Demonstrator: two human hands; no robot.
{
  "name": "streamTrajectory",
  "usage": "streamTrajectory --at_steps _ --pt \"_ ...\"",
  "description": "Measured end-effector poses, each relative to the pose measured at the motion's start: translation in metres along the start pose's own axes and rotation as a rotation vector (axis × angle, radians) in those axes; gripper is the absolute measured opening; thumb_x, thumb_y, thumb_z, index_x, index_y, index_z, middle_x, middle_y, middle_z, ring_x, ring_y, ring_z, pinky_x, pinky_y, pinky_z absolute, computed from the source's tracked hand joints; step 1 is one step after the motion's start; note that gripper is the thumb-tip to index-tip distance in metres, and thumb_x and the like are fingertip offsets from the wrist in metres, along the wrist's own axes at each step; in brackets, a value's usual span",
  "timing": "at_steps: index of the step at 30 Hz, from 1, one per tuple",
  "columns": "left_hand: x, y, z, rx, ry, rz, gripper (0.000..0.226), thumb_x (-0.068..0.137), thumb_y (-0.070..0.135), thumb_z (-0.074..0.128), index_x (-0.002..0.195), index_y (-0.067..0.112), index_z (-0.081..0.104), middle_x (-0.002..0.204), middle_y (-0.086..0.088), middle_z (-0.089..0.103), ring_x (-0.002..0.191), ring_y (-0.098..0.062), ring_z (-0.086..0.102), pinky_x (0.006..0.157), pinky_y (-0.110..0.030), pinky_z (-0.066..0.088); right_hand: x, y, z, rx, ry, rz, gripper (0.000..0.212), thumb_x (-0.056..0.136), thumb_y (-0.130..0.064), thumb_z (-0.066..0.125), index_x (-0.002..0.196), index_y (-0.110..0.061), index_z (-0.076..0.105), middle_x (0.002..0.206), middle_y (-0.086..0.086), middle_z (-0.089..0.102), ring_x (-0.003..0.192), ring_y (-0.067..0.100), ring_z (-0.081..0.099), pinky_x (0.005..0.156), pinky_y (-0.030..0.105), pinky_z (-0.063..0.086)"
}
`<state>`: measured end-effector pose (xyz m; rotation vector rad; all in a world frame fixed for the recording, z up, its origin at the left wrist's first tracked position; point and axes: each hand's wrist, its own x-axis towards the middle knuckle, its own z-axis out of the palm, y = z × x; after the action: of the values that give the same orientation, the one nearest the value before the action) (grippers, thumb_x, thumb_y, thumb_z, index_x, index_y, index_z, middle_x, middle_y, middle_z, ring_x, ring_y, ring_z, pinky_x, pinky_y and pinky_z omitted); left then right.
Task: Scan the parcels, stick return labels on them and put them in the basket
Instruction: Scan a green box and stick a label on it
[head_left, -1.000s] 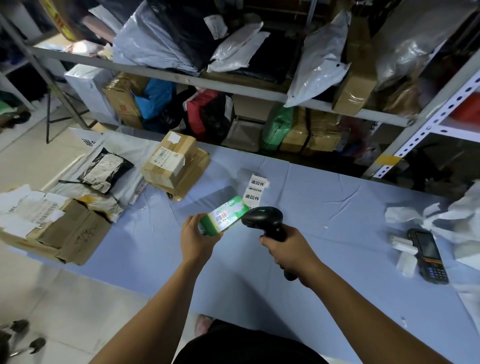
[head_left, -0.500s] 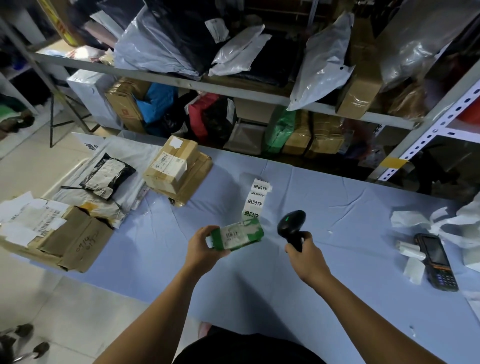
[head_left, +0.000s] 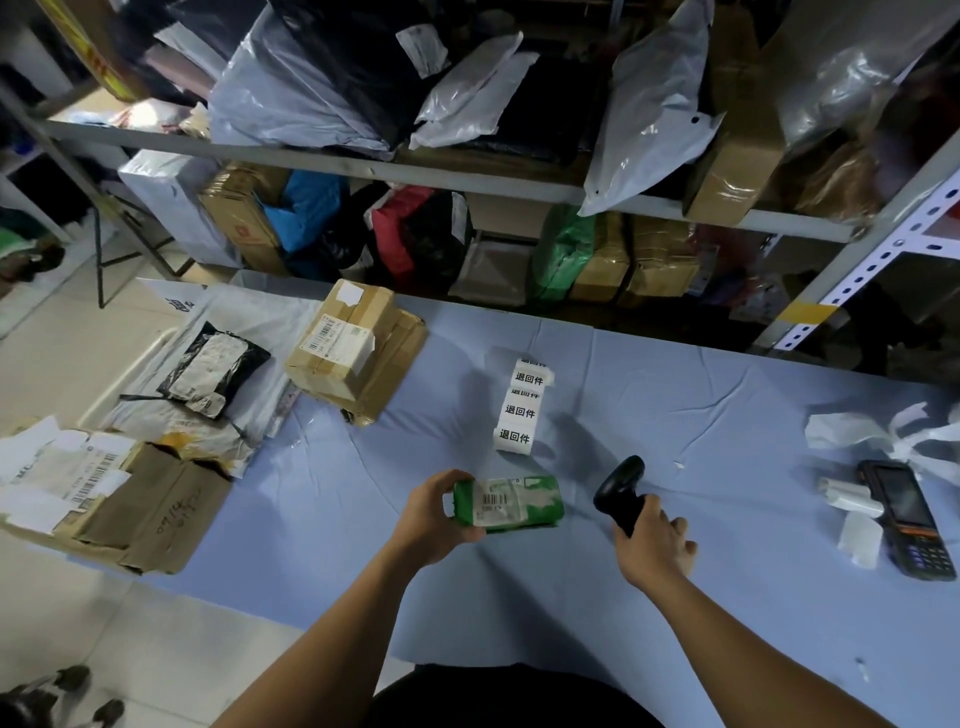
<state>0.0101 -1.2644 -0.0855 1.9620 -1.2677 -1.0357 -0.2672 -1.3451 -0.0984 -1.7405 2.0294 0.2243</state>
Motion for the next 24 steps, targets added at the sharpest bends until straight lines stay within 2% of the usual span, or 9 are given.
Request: streamTrajectory --at_steps 3,5,7,10,13,15,19,22,24 --pt "0.004 -0.006 -0.002 0.01 -0.03 -0.003 0.06 0.063 0.013 0.091 0.115 0.022 0.062 0.114 0.003 0.062 0.111 -0.016 0.057 0.083 -0.032 0.059 0.002 0.001 0.005 -0.017 0.001 0.023 0.044 0.093 -0.045 0.057 0.125 -0.02 0.038 0.127 0.001 0.058 0.113 0.024 0.044 0.082 0.037 0.035" --pt "0.005 -0.01 -0.003 0.048 -0.048 -0.005 0.063 0.064 0.017 0.091 0.12 0.019 0.062 0.117 0.001 0.063 0.111 -0.016 0.057 0.086 -0.032 0.057 0.003 -0.001 0.003 0.023 -0.008 0.049 0.053 0.089 -0.045 0.062 0.128 -0.017 0.04 0.129 0.005 0.054 0.116 0.027 0.043 0.089 0.039 0.038" --pt "0.007 -0.013 -0.005 0.075 -0.062 -0.012 0.067 0.063 0.021 0.092 0.123 0.018 0.061 0.119 0.001 0.063 0.111 -0.016 0.057 0.088 -0.035 0.056 0.002 -0.011 -0.002 0.187 0.031 0.091 0.066 0.085 -0.042 0.067 0.137 -0.011 0.04 0.136 0.011 0.046 0.124 0.031 0.038 0.099 0.044 0.037" --pt "0.011 -0.017 -0.009 0.093 -0.092 -0.021 0.07 0.061 0.027 0.093 0.124 0.02 0.062 0.117 0.005 0.061 0.108 -0.015 0.056 0.09 -0.032 0.055 0.002 -0.037 -0.015 0.412 0.259 0.049 0.066 0.084 -0.027 0.07 0.14 -0.008 0.042 0.138 0.016 0.043 0.126 0.035 0.035 0.103 0.051 0.035" --pt "0.017 -0.018 -0.012 0.062 -0.104 -0.026 0.069 0.06 0.031 0.093 0.121 0.02 0.064 0.113 0.008 0.063 0.104 -0.012 0.059 0.086 -0.025 0.053 0.014 -0.077 -0.031 0.528 0.485 -0.068 0.053 0.082 -0.015 0.07 0.13 -0.005 0.05 0.129 0.018 0.05 0.118 0.038 0.042 0.098 0.053 0.04" --pt "0.022 -0.017 -0.015 -0.005 -0.096 -0.089 0.061 0.065 0.035 0.091 0.118 0.024 0.064 0.112 0.011 0.063 0.104 -0.009 0.06 0.085 -0.023 0.051 0.03 -0.11 -0.039 0.615 0.366 -0.09 0.046 0.087 -0.015 0.065 0.13 -0.008 0.05 0.126 0.016 0.055 0.114 0.035 0.049 0.092 0.048 0.045" --pt "0.034 -0.017 -0.024 0.0 -0.028 -0.105 0.031 0.084 0.024 0.076 0.113 0.022 0.065 0.107 0.008 0.064 0.106 -0.01 0.061 0.081 -0.014 0.043 0.063 -0.165 -0.043 0.786 -0.222 -0.002 0.055 0.097 -0.024 0.058 0.144 -0.018 0.03 0.132 0.013 0.058 0.107 0.031 0.063 0.074 0.032 0.052" --pt "0.041 -0.012 -0.032 -0.002 0.026 -0.096 0.024 0.086 0.017 0.074 0.109 0.016 0.067 0.102 0.006 0.066 0.103 -0.009 0.062 0.08 -0.017 0.043 0.081 -0.181 -0.037 0.96 -0.281 0.15 0.061 0.097 -0.02 0.061 0.147 -0.02 0.027 0.132 0.014 0.059 0.097 0.03 0.066 0.055 0.028 0.053" --pt "0.045 -0.006 -0.037 0.014 0.044 -0.089 0.018 0.087 0.013 0.071 0.104 0.016 0.066 0.101 0.003 0.067 0.1 -0.011 0.063 0.079 -0.02 0.045 0.087 -0.186 -0.034 1.103 -0.288 0.255 0.059 0.094 -0.01 0.065 0.145 -0.014 0.035 0.129 0.017 0.062 0.088 0.027 0.066 0.054 0.032 0.056"
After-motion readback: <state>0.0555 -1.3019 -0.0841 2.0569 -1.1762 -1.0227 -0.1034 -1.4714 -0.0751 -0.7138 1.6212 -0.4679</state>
